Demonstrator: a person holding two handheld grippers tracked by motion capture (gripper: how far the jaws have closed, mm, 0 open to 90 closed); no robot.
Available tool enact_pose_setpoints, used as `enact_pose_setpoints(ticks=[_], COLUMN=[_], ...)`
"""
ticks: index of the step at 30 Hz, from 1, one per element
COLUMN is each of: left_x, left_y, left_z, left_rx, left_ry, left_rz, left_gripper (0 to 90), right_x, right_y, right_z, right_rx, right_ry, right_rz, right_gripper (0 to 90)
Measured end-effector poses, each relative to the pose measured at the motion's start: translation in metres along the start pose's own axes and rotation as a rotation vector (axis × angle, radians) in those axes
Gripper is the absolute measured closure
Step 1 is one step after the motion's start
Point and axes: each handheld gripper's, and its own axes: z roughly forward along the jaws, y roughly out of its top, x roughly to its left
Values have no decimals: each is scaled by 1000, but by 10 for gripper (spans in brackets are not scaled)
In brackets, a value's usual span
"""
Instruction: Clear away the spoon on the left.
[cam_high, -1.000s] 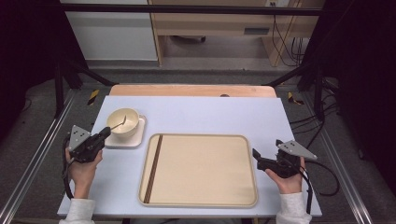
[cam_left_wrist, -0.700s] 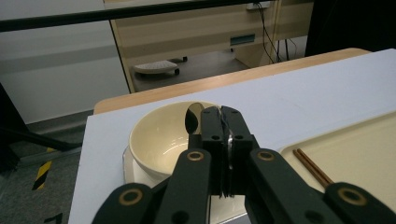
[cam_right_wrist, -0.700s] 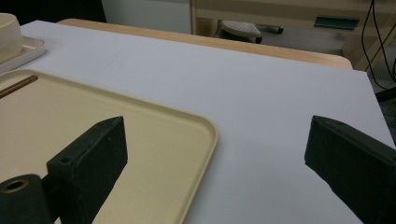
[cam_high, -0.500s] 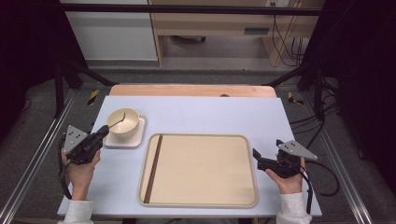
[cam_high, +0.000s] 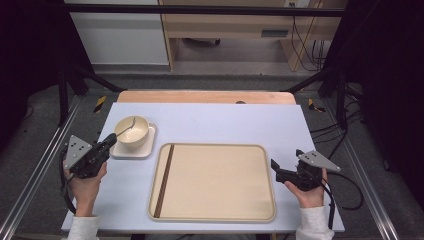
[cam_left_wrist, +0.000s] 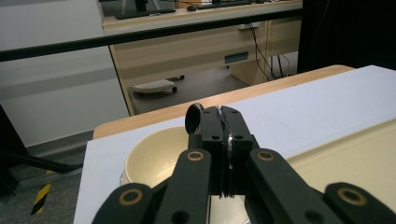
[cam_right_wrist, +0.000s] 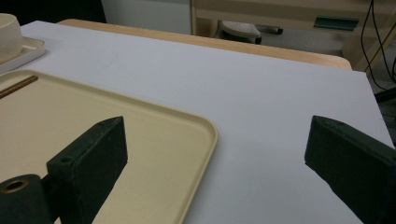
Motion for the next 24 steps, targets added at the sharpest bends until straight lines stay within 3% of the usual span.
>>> enact_pose_setpoints(ticks=[15, 24], left_x=[-18, -36], left_y=[7, 13], left_z=[-3, -5], left_rx=[-22, -38], left_ry=[-37, -74], left_rz=[33, 65], left_gripper=[890, 890], right_x=[-1, 0], right_y=[0, 0], right_z=[-1, -1], right_rx=[-3, -1], right_ry=[-1, -1], right_rz=[-1, -1], right_gripper=[62, 62])
